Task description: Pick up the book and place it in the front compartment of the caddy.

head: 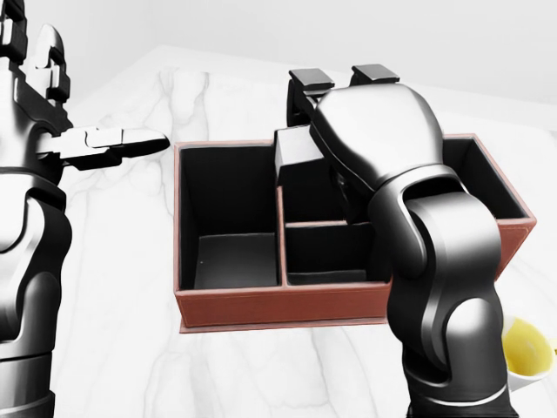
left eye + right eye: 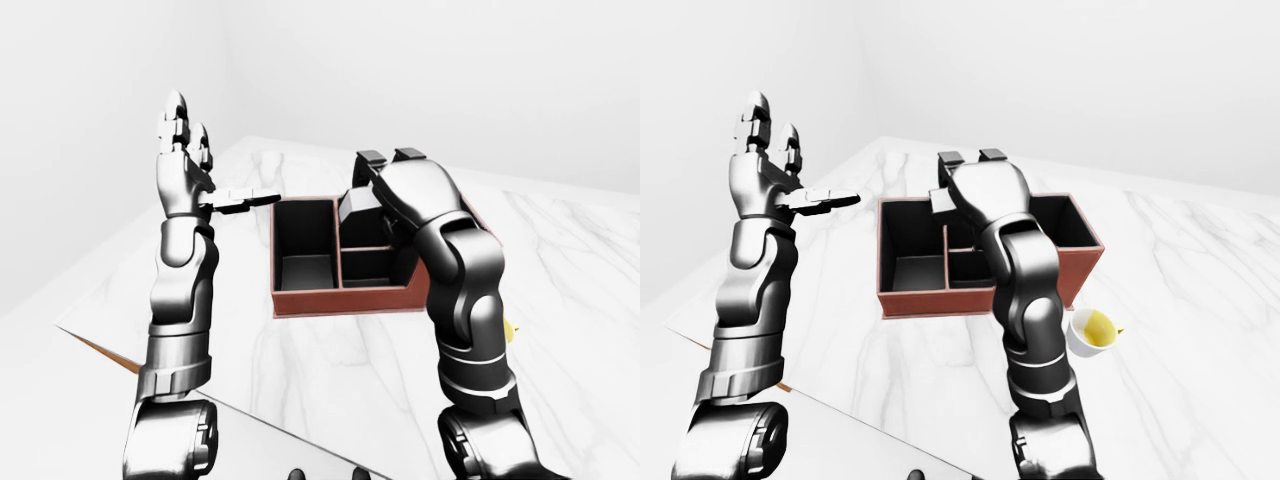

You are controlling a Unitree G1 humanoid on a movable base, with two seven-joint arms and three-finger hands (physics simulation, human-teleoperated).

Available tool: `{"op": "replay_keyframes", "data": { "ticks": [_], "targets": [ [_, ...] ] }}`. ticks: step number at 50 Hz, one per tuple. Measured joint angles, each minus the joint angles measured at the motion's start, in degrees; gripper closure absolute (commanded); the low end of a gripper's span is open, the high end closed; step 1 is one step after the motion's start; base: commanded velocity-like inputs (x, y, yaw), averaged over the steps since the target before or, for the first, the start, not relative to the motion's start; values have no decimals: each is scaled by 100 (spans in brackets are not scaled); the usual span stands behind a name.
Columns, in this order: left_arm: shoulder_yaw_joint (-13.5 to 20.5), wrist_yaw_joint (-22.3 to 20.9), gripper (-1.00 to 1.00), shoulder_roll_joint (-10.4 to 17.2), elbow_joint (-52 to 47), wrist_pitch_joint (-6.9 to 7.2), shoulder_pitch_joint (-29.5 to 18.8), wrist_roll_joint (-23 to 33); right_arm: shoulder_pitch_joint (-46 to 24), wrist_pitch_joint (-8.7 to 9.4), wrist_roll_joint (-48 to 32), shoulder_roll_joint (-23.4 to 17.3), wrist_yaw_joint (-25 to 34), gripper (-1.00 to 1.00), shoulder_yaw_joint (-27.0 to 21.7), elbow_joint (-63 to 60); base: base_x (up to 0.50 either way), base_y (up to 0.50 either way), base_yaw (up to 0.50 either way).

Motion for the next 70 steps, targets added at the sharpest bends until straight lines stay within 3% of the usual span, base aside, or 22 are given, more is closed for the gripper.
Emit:
{"op": "replay_keyframes", "data": {
  "ticks": [24,70],
  "targets": [
    [-3,-20,-100,4,100,0,-13,16,-1074,0,542,-434,0,100,-168,1407,0,0,0],
    [1,-14,-100,4,101,0,-12,6,-1975,0,1153,-905,0,100,-259,3534,0,0,0]
  ]
}}
